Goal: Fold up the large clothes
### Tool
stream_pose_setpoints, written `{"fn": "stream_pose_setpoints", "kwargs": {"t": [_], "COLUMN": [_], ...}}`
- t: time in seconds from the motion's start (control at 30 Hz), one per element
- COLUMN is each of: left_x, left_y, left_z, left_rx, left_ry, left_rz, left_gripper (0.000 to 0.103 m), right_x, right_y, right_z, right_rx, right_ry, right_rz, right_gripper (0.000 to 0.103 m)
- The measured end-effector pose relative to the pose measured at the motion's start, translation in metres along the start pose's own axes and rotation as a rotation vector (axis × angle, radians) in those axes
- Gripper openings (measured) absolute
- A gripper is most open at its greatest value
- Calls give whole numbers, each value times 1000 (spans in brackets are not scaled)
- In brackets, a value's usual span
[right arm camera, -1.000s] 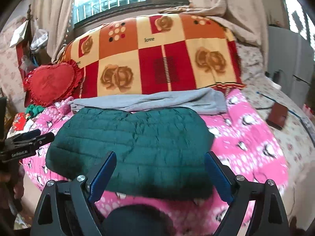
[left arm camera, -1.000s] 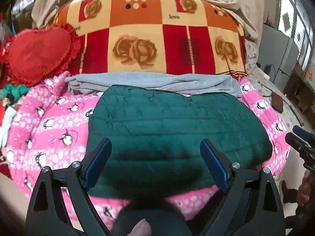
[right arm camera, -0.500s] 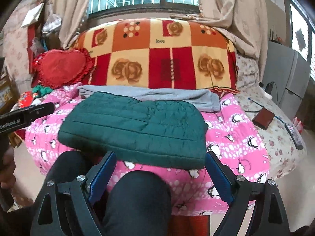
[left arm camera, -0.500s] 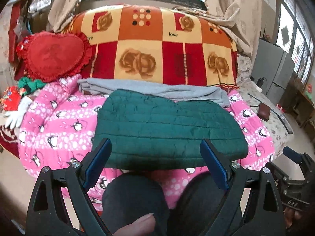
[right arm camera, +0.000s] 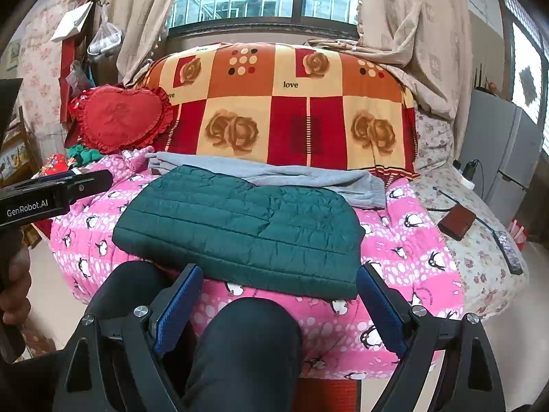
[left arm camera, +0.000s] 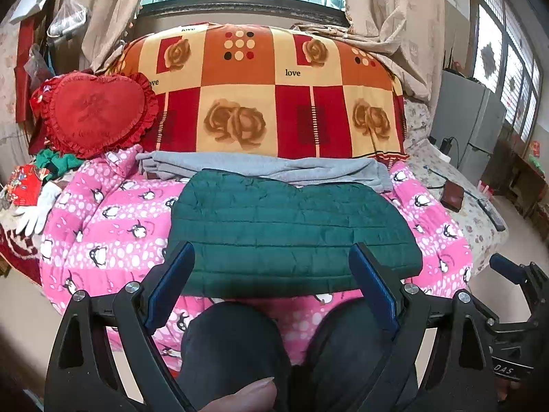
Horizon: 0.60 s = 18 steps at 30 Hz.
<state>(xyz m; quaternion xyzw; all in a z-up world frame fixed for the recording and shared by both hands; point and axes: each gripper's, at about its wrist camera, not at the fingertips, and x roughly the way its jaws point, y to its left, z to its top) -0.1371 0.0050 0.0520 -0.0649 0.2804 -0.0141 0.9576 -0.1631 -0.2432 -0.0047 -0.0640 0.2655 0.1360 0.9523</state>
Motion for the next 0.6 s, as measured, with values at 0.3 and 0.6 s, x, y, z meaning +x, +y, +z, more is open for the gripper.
{"fn": "stream_pose_setpoints", "kwargs": {"t": [0.3,0.6], "left_x": [0,2], "left_y": [-2,-8], "left_z": [-2,-7], "left_rx": [2,30], "left_ry": [7,-2], "left_rz": [-4,-18], "left_gripper": [91,91], "right_x": [1,6], "right_y": [0,0], "right_z": [-2,-5], "right_rx": [2,2], "right_ry": [7,24], "right_rz": [4,3], "right_gripper": [89,89]}}
